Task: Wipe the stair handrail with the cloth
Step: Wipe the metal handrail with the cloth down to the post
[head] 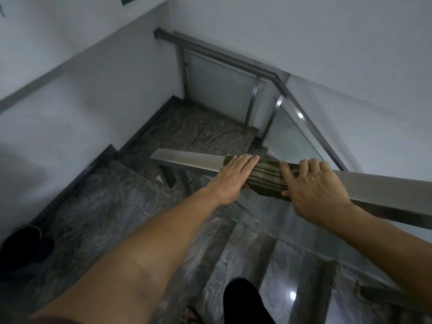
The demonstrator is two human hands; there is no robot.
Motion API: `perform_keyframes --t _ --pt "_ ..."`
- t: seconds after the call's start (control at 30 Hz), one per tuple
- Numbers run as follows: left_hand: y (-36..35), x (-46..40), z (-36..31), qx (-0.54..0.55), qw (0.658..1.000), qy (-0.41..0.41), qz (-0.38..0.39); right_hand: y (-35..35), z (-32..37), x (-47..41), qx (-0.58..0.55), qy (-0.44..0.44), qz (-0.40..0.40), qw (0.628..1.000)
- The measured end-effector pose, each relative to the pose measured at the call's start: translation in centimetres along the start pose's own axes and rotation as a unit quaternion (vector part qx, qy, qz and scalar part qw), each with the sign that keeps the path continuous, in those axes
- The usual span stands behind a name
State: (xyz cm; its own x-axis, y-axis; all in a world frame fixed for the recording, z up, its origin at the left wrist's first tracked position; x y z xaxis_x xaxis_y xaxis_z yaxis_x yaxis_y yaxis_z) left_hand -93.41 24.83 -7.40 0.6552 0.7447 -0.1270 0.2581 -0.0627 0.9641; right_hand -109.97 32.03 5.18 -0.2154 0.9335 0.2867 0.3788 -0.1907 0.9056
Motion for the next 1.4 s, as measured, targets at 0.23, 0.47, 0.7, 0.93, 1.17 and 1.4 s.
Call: perform_keyframes --t 0.23,0.47,0.7,0.93,1.17,1.4 --pt "-3.0 2.2 10.2 0.018 1.0 0.012 0.008 -1.6 7.6 -8.5 0.014 0.006 0.014 1.0" --pt "-6.5 4.1 20.8 0.016 1.0 0.02 0.005 -2.7 15.0 -17.0 0.009 0.012 0.027 1.0" --pt "-10.8 6.6 31.7 0.009 1.0 0.013 -0.004 -4.5 22.8 -25.4 0.007 0.011 0.035 0.999" --pt "-12.6 7.8 37.5 0.018 1.0 -0.017 -0.004 -5.9 27.1 -29.6 0.0 -0.017 0.014 1.0" --pt "-14.8 7.8 40.5 0.04 0.994 -0.093 -0.048 -7.5 28.9 -30.6 0.026 -0.08 -0.046 0.995" --pt "-16.0 6.5 44.0 0.082 0.974 -0.211 -0.019 -7.7 30.6 -31.6 0.032 -0.175 -0.034 0.984"
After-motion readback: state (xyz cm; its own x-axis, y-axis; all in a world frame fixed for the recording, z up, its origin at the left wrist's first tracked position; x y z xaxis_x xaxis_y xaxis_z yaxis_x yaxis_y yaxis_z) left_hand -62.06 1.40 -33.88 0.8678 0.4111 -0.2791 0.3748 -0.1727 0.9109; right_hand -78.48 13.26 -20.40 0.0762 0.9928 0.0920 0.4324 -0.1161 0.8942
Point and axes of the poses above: each hand's wrist, its own x-axis away from the middle knuckle, its own y-axis out of the back of the hand, z = x × y, the point moved 2 cm from there along -x, towards the middle knuckle, and after that the axes turned 10 degrees about -x, right-handed, at the moved point
